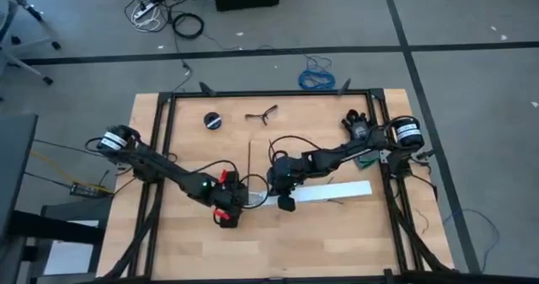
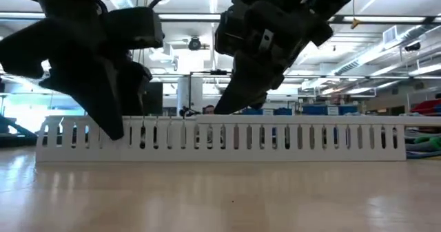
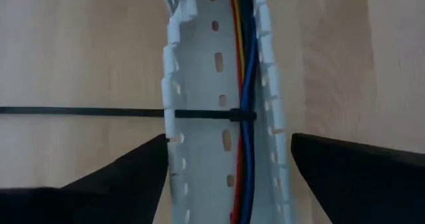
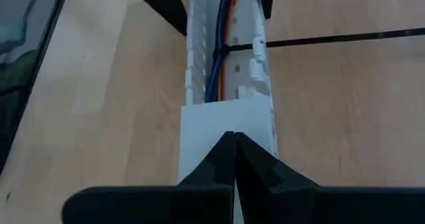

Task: Ziptie cables
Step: Close the white cable duct

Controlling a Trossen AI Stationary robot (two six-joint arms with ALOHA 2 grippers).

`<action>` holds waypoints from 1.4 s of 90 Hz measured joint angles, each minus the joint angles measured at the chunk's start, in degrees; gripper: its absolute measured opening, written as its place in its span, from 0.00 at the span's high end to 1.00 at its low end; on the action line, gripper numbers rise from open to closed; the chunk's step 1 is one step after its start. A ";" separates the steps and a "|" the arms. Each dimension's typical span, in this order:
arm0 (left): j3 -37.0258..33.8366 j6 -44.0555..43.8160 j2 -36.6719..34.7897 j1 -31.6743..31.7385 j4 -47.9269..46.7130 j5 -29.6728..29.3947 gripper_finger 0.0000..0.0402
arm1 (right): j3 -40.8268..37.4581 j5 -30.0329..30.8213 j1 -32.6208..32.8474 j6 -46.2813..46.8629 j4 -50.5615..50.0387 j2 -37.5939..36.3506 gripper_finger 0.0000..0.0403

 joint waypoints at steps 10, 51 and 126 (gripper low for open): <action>0.00 0.15 1.79 0.57 1.93 0.71 0.27 | -1.20 0.14 0.22 1.10 1.45 -0.01 1.00; 0.00 -0.49 2.53 1.04 4.25 0.51 0.40 | -1.83 0.11 0.91 -1.16 3.66 -2.95 1.00; 0.00 -0.95 2.49 1.04 4.56 0.67 0.41 | -1.70 -8.64 -1.51 0.14 17.28 6.01 1.00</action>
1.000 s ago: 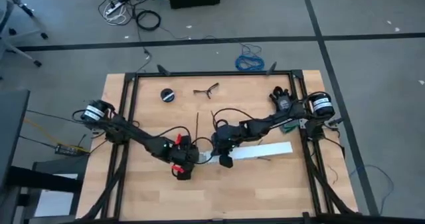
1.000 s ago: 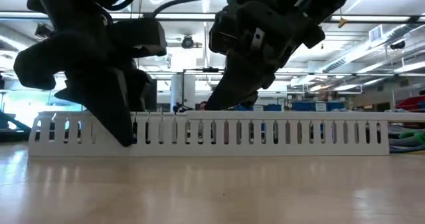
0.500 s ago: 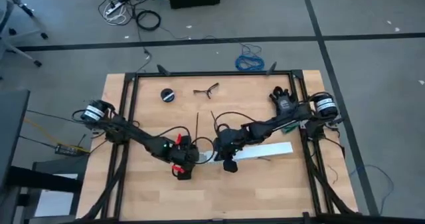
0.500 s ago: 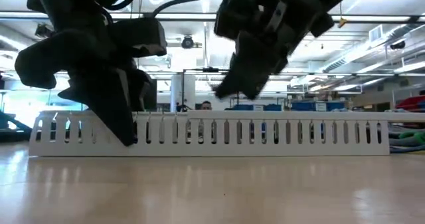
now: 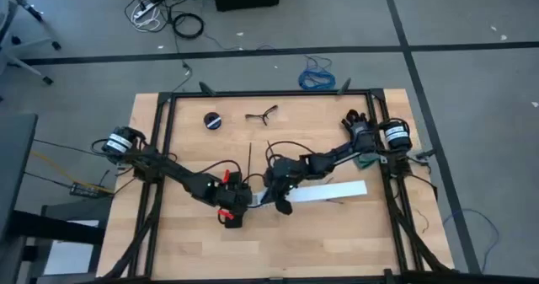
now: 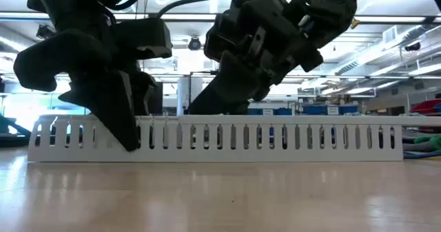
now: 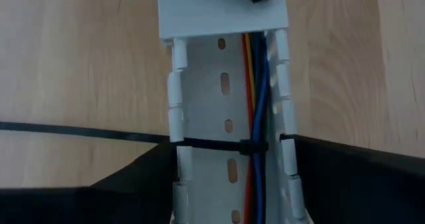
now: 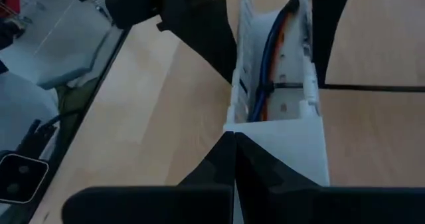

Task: Ziptie cables
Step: Close the white cable duct

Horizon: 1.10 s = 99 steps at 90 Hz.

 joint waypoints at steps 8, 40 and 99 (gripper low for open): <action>0.00 -0.65 0.00 0.07 0.28 0.20 0.41 | 0.02 1.39 -0.10 -0.90 -2.47 -2.08 1.00; 0.00 -1.07 0.00 0.00 0.06 0.27 0.41 | 0.06 6.23 2.45 -1.09 -18.87 -8.63 1.00; 0.07 -7.21 -0.02 0.02 -0.89 0.05 0.41 | 2.82 4.88 -0.24 -5.55 -12.45 -4.55 1.00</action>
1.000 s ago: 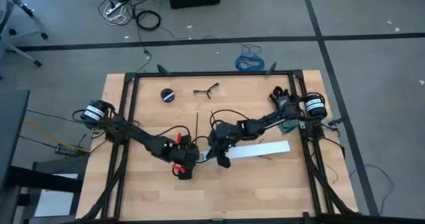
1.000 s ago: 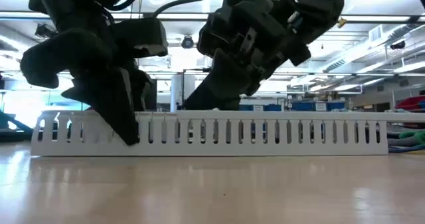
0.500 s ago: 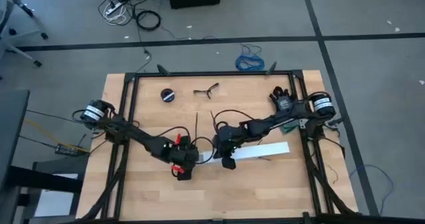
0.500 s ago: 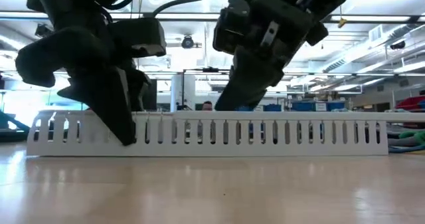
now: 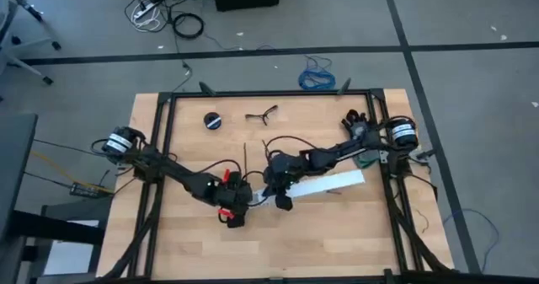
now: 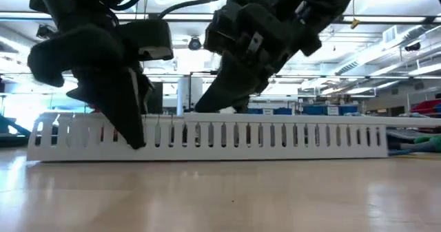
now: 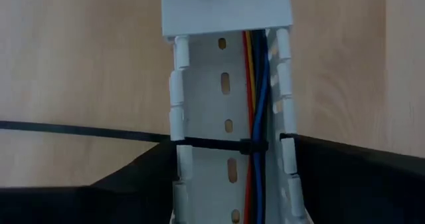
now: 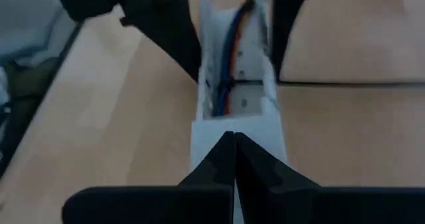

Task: Ziptie cables
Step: Close the white cable duct

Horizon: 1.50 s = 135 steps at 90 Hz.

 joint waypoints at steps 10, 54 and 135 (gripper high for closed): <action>0.10 -1.68 -0.04 -0.16 -1.01 -0.02 0.41 | 0.02 2.99 -0.03 -0.19 -7.58 -2.68 1.00; -0.02 -1.14 -0.09 -0.26 -1.55 0.29 0.41 | 0.30 -0.83 -0.70 1.48 3.11 4.93 1.00; -0.09 -1.93 0.00 -0.27 -1.06 0.46 0.41 | 1.06 -5.48 -1.09 0.95 -0.70 3.74 1.00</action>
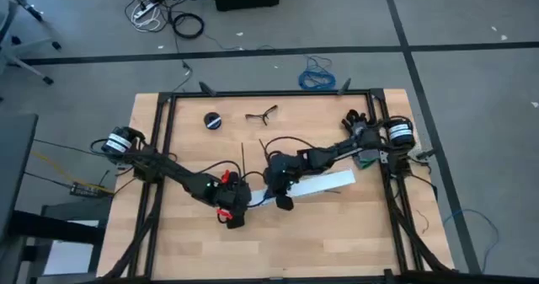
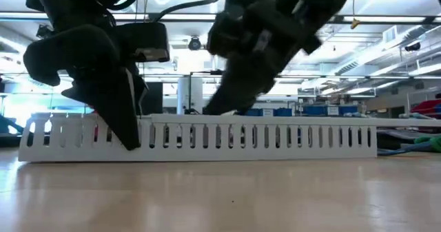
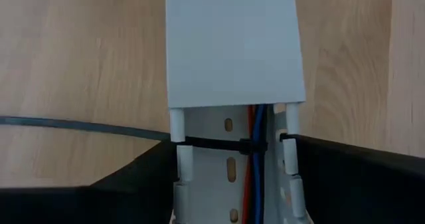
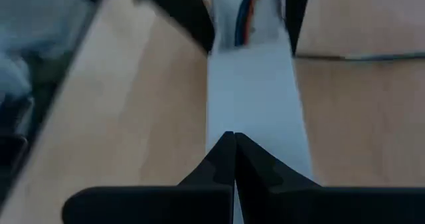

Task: Ziptie cables
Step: Close the white cable duct

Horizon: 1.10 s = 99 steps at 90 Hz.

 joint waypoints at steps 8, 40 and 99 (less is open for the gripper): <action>0.00 -0.20 0.00 0.01 -0.01 0.53 0.40 | -0.01 -1.13 -0.35 0.15 1.10 0.41 1.00; 0.00 2.40 -0.11 0.16 0.52 2.19 0.27 | -0.08 0.16 -0.30 -0.38 -2.25 -1.03 1.00; -0.04 2.34 -0.11 0.14 3.71 -3.73 0.27 | -0.10 3.16 -0.58 -1.36 -2.30 -1.12 1.00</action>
